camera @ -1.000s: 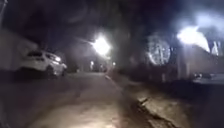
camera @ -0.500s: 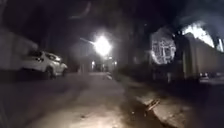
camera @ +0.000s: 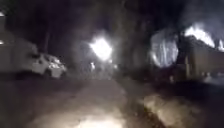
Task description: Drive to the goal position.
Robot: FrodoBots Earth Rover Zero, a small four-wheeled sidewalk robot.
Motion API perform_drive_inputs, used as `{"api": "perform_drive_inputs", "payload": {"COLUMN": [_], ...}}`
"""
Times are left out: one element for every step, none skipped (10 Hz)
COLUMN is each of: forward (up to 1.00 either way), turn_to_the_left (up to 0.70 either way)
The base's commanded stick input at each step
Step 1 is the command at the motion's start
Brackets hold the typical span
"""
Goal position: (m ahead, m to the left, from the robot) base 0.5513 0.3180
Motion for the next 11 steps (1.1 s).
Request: {"api": "perform_drive_inputs", "payload": {"forward": [0.5,0.44,0.34,0.24,0.14,0.04,0.0,0.0,0.0,0.0,0.0], "turn_to_the_left": [0.0,0.0,0.0,0.0,0.0,0.0,0.0,0.0,0.0,0.0,0.0]}}
